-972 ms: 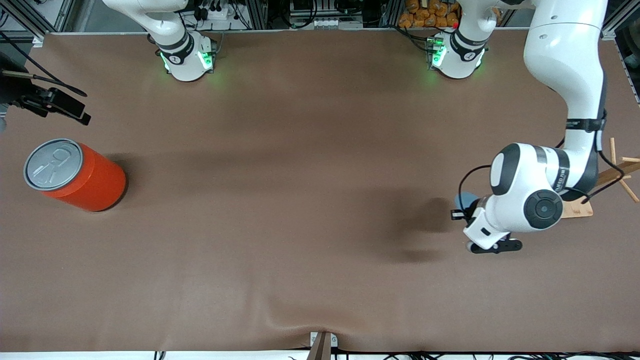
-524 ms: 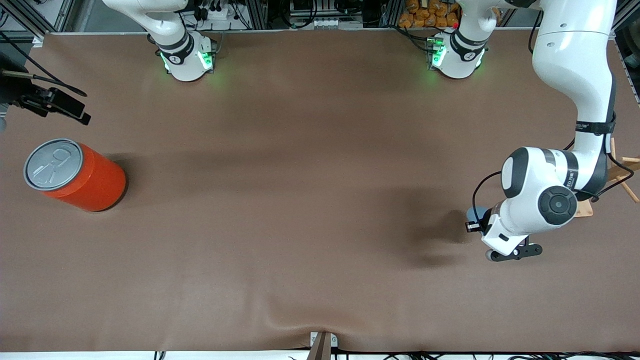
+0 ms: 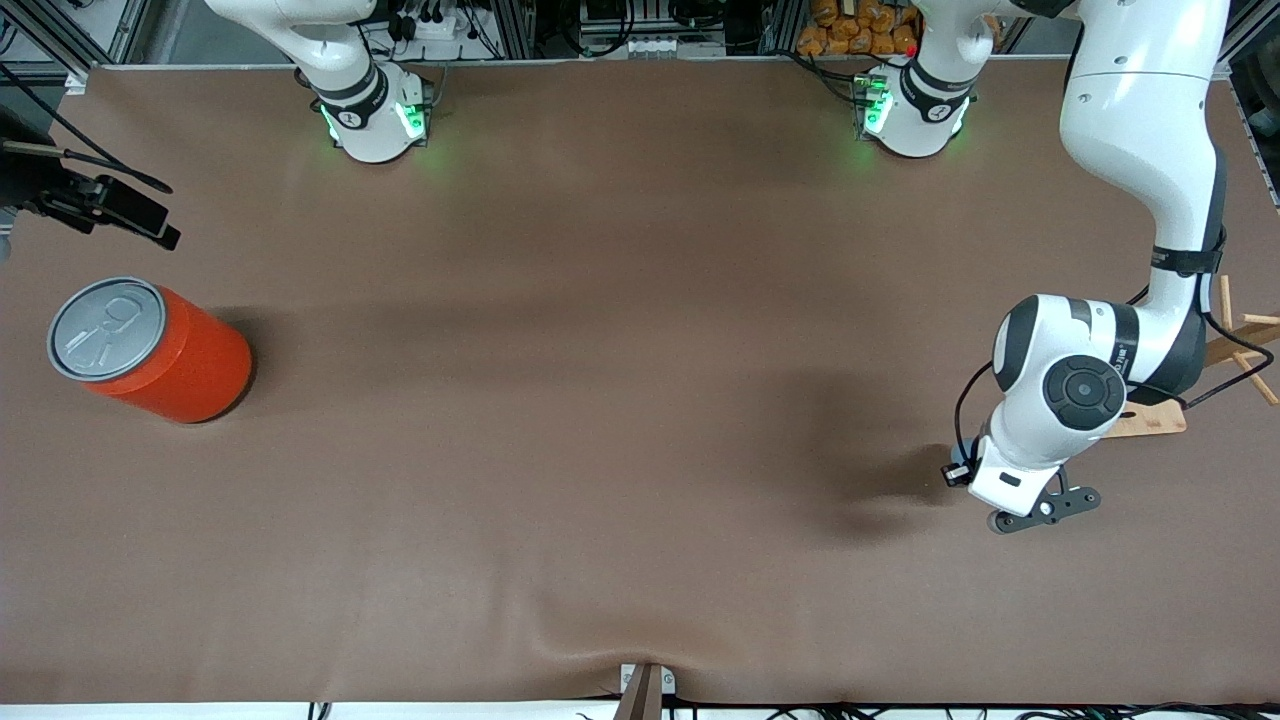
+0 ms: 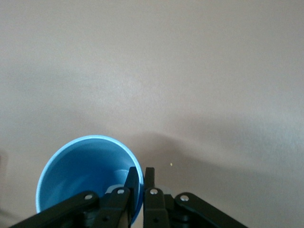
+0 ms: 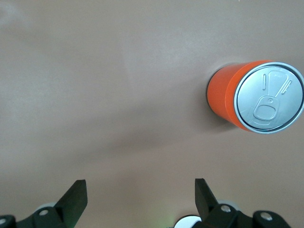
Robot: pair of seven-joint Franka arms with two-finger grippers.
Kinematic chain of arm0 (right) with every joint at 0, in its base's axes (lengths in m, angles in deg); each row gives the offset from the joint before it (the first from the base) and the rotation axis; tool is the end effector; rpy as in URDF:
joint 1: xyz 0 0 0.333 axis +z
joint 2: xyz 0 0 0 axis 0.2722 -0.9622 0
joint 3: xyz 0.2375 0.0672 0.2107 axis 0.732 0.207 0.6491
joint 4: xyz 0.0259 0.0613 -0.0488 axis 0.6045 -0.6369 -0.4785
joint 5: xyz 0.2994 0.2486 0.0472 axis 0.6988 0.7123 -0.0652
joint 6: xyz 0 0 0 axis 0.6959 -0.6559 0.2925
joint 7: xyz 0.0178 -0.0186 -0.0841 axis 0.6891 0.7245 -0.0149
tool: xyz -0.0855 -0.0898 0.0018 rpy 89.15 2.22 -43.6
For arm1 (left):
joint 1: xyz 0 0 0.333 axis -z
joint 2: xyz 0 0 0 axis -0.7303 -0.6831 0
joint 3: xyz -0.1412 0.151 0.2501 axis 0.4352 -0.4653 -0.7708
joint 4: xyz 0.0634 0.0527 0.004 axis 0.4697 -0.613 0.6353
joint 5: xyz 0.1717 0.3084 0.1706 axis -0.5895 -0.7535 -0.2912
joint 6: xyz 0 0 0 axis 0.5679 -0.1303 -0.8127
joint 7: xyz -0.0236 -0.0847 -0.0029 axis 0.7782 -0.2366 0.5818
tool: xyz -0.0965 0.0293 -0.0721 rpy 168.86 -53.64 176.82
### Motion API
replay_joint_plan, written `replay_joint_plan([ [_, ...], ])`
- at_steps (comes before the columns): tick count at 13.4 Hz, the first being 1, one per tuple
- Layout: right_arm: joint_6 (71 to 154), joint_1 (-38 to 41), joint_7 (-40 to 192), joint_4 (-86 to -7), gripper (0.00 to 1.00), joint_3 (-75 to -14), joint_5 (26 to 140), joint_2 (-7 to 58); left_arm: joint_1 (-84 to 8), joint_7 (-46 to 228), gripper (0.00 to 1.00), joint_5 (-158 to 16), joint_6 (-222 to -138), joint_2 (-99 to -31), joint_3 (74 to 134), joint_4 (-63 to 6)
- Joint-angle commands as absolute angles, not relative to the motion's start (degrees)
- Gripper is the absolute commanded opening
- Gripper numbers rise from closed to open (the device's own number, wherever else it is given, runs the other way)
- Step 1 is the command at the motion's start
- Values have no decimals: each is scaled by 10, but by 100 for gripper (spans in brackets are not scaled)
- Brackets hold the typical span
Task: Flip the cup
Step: 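Lower the inverted cup onto the table with the left gripper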
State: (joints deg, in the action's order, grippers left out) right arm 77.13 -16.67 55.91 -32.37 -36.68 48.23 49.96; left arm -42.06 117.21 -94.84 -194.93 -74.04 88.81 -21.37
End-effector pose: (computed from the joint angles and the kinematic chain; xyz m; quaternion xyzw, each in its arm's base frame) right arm 0.5316 0.0194 0.6518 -0.9927 0.1138 0.0352 0.0169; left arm 0.6995 -0.0847 0.2717 -0.9857 -0.1411 -0.0659 0.0639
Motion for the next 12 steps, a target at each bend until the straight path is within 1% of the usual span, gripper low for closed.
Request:
replay_joint_plan([
  [1, 763, -178, 567, -315, 100, -360, 487, 500, -425, 1204, 0, -966, -2006, -697, 889, -294],
  [3, 763, -177, 567, -315, 100, -360, 487, 500, -432, 1204, 0, -966, -2015, -681, 888, -327],
  [7, 763, -176, 568, -315, 100, -360, 487, 500, -452, 1211, 0, -968, -2015, -664, 890, -352],
  [12, 764, -178, 572, -315, 100, -361, 487, 501, -454, 1221, 0, -996, -2020, -660, 884, -349],
])
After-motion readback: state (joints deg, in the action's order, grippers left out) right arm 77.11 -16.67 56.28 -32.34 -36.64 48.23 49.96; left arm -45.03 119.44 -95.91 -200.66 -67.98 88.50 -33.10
